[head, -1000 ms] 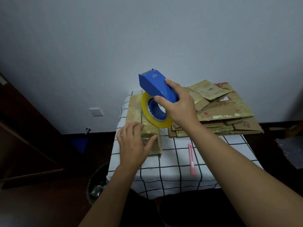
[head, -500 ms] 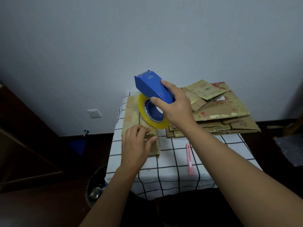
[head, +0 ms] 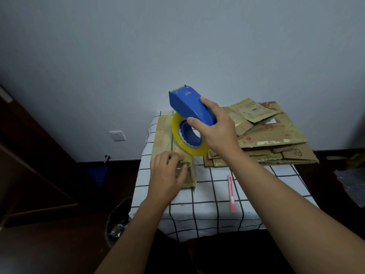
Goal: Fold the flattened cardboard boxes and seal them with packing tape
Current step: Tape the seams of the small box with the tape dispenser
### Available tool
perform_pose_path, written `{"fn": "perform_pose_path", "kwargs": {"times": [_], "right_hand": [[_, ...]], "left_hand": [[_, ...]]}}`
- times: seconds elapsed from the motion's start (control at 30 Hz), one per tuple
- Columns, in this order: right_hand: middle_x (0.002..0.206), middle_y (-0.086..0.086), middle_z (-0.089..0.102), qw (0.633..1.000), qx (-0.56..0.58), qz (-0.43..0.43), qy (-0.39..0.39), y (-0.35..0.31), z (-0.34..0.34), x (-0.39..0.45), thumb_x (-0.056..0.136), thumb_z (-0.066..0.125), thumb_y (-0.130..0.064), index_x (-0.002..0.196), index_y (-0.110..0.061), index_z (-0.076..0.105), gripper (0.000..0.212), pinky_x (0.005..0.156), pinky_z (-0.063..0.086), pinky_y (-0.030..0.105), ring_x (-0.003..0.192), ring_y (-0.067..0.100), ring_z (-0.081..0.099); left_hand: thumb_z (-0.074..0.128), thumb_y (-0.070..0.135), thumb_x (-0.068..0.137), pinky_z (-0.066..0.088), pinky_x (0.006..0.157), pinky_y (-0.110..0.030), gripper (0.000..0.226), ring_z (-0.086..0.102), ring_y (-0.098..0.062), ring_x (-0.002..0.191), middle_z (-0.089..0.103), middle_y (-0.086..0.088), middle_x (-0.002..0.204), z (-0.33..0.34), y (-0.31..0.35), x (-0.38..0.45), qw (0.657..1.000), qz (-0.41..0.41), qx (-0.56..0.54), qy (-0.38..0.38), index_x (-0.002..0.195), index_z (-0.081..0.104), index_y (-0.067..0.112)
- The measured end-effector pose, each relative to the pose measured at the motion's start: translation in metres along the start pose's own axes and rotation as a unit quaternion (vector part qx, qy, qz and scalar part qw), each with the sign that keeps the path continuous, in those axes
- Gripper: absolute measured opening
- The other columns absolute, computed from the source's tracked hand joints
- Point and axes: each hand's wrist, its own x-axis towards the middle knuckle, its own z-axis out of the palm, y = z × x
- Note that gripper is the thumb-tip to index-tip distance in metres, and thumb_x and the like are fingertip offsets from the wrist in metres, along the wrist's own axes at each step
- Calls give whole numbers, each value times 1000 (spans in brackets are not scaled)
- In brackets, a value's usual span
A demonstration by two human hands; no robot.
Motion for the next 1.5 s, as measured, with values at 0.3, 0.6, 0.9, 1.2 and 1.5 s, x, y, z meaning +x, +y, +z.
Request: {"fn": "perform_pose_path", "kwargs": {"times": [0.3,0.6,0.9,1.2,1.5], "right_hand": [[121,-4,56,1000,-11,-5,-8,-2,3,-1,76,72,-52,137,-39,51,66,94,51,40,109,12,56],[116,-2,55,999,-39,-23,-16,-6,6,-1,81,76,-45,139,-38,50,64,93,51,38,104,12,55],[118,-3,55,1000,-22,-17,-8,-2,5,1,80,75,-46,138,-39,50,63,92,51,37,107,12,55],[117,-11,58,998,38,-1,58,-5,-11,-4,72,78,-52,132,-41,56,65,96,51,41,111,10,57],[128,-8,59,989,85,-43,115,-23,-45,-3,73,79,-49,135,-34,57,67,94,55,34,114,6,59]], "left_hand": [[62,55,82,31,83,-29,39,48,-18,91,56,0,98,7,-3,0,1000,-12,10,27,92,63,17],[72,38,74,35,78,-37,27,45,-20,79,48,0,82,17,13,4,994,-55,69,59,80,56,16],[68,43,74,42,76,-40,32,47,-22,79,50,-2,83,13,24,6,991,-75,104,48,82,55,15],[68,23,82,43,73,-42,19,50,-28,72,51,-5,78,-4,22,8,991,-37,110,69,81,53,12],[67,4,88,38,102,-30,21,47,-22,124,65,-5,115,-77,-24,8,998,-51,-12,22,108,64,8]]}}
